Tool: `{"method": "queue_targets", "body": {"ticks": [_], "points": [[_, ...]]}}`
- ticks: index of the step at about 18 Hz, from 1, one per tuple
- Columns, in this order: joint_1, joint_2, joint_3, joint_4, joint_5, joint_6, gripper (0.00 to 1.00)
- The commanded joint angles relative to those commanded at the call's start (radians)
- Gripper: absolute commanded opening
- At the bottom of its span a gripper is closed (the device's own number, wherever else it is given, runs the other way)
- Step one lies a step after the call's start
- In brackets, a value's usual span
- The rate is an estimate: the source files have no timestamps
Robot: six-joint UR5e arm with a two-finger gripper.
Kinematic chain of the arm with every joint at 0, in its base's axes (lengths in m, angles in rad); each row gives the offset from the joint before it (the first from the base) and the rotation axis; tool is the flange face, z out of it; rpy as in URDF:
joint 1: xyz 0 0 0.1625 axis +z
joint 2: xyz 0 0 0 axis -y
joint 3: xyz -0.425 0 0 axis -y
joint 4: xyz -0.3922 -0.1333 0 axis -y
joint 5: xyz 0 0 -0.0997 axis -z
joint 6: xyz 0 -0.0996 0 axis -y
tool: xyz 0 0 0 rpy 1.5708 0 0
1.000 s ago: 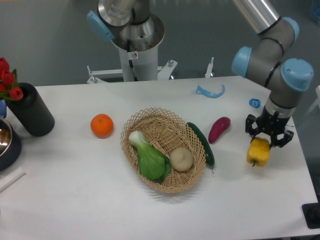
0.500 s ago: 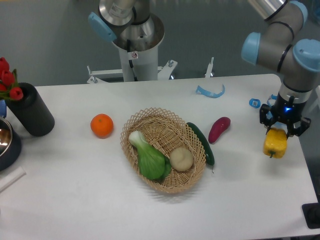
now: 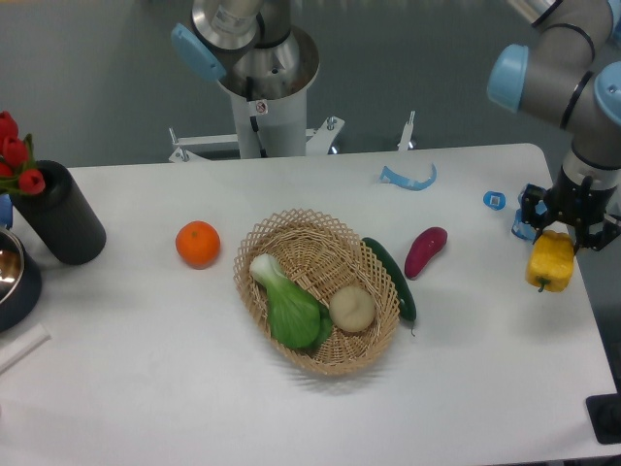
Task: Pick up the yellow pepper from the table
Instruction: 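Lift the grasped yellow pepper up off the table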
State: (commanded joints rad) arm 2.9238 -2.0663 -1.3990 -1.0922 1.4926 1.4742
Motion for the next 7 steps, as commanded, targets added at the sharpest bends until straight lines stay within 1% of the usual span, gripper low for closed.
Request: {"method": "queue_targets", "body": {"ticks": [7], "points": [[0.0,0.008,0.008,-0.005,0.002,-0.002,0.42]]}}
